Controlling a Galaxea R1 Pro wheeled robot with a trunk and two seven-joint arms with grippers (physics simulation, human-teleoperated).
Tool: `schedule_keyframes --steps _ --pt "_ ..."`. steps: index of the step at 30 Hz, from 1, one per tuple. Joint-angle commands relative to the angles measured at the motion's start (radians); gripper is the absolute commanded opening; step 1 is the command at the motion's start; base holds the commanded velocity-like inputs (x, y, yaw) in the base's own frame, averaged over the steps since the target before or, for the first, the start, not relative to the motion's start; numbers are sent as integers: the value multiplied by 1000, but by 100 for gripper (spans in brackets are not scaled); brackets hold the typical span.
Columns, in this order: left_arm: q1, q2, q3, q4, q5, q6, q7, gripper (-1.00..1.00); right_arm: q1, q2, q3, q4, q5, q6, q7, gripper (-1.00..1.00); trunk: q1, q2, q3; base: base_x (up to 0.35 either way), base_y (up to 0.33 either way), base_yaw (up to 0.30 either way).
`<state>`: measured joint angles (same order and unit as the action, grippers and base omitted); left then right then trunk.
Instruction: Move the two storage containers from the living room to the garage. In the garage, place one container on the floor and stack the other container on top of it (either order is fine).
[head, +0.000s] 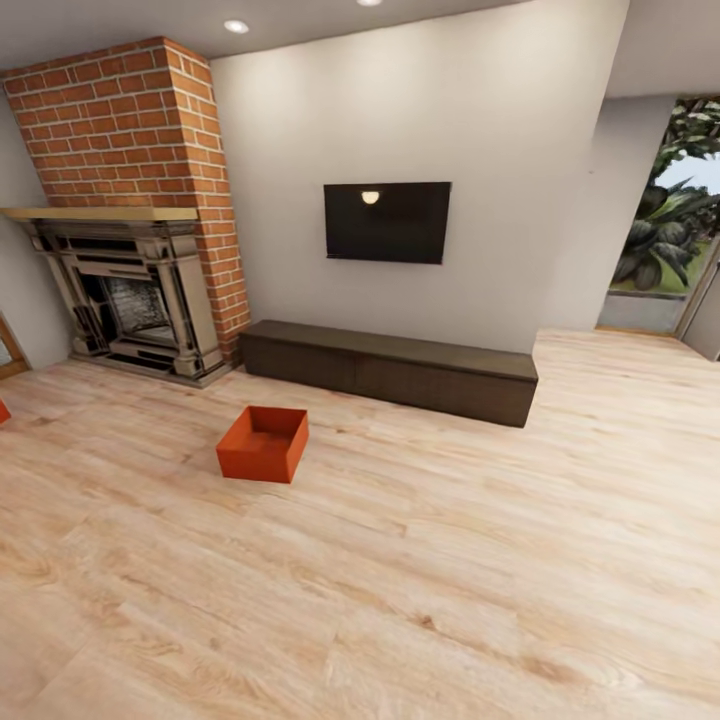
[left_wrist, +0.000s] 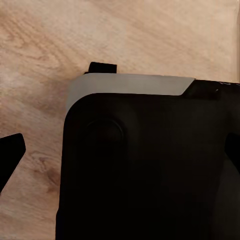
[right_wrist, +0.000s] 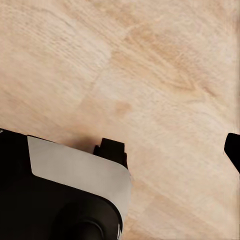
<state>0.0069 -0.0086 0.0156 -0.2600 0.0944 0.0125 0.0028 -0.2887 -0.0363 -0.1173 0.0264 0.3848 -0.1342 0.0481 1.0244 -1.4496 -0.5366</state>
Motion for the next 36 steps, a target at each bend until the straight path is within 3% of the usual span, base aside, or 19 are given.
schedule_keyframes --steps 1,8,30,36 --pt "1 0 1 -2 10 1 0 100 -1 -1 -8 3 6 -6 3 100 1 0 -1 338 0 170" --pt "1 1 1 -3 10 -6 0 100 -1 -1 -9 3 6 -8 1 100 1 0 -1 297 0 232" --pt "1 0 1 -5 9 -9 0 100 -1 -1 -9 3 6 -8 1 100 1 0 -1 13 0 253" --pt "1 1 1 -4 10 -2 -1 100 -1 -1 -9 3 6 -7 1 100 1 0 -1 239 0 60"
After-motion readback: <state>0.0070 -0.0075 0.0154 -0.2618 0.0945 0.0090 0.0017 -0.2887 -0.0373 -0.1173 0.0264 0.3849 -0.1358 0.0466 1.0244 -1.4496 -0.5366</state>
